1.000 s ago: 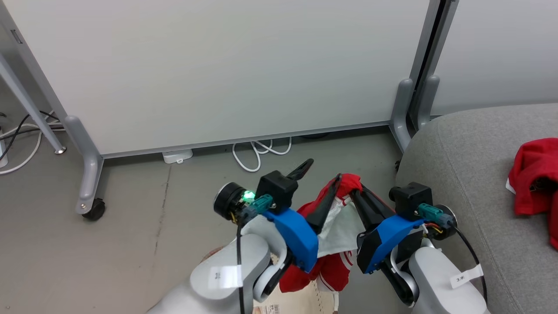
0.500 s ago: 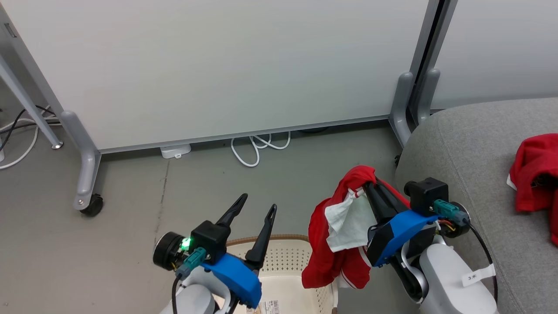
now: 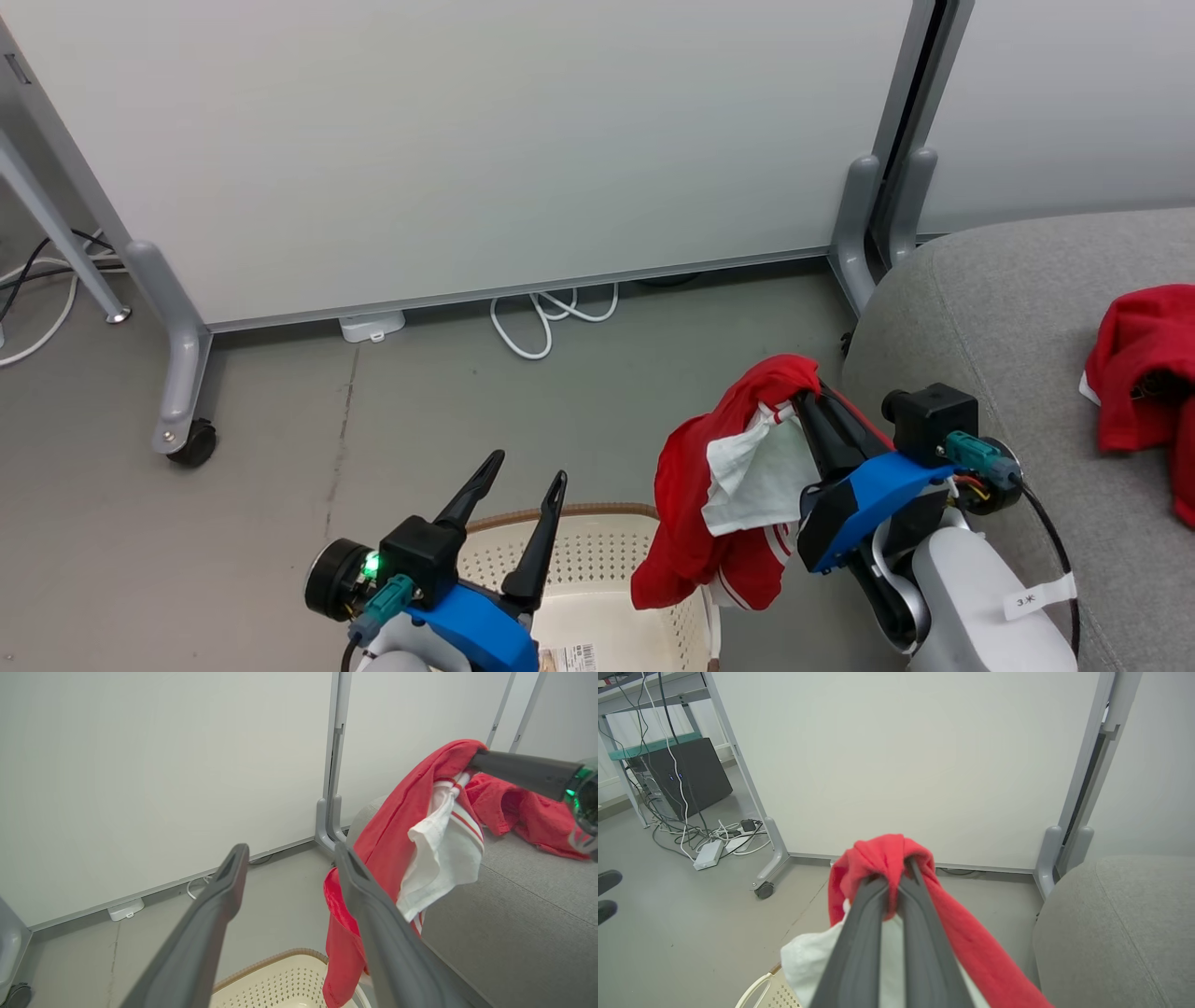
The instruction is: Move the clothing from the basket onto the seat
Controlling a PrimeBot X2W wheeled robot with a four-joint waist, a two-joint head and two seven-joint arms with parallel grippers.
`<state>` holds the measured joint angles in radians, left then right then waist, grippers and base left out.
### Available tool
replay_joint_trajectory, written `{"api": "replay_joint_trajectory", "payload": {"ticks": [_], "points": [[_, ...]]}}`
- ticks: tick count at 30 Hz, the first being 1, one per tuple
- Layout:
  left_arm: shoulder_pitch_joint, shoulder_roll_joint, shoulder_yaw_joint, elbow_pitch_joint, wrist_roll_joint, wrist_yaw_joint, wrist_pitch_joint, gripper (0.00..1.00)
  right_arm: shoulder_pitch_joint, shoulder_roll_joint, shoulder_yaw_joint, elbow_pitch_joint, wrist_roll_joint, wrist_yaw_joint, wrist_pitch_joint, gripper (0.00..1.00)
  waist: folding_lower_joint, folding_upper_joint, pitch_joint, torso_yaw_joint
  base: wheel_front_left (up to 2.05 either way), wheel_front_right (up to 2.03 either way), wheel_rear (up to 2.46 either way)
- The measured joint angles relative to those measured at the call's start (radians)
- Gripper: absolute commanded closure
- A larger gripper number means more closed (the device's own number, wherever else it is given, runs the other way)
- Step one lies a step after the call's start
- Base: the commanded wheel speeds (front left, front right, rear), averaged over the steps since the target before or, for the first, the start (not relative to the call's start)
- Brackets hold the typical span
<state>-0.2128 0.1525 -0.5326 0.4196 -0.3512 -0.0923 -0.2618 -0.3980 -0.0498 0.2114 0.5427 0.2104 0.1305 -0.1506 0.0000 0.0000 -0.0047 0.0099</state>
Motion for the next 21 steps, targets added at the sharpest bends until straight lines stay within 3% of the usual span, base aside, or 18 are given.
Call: {"api": "replay_joint_trajectory", "payload": {"ticks": [10, 21], "points": [[0.023, -0.034, 0.056, 0.004, 0.051, -0.024, 0.0, 0.0, 0.013, 0.0, -0.027, -0.031, -0.017, 0.0, 0.016, 1.0, 0.0, 0.0, 0.0, -0.054, 0.0, 0.0, 0.0], [0.025, -0.062, 0.078, -0.002, 0.071, -0.032, 0.0, 0.0, 0.014, 0.0, -0.045, -0.062, -0.027, 0.0, 0.026, 1.0, 0.0, 0.0, 0.008, -0.187, 0.0, 0.0, 0.0]]}}
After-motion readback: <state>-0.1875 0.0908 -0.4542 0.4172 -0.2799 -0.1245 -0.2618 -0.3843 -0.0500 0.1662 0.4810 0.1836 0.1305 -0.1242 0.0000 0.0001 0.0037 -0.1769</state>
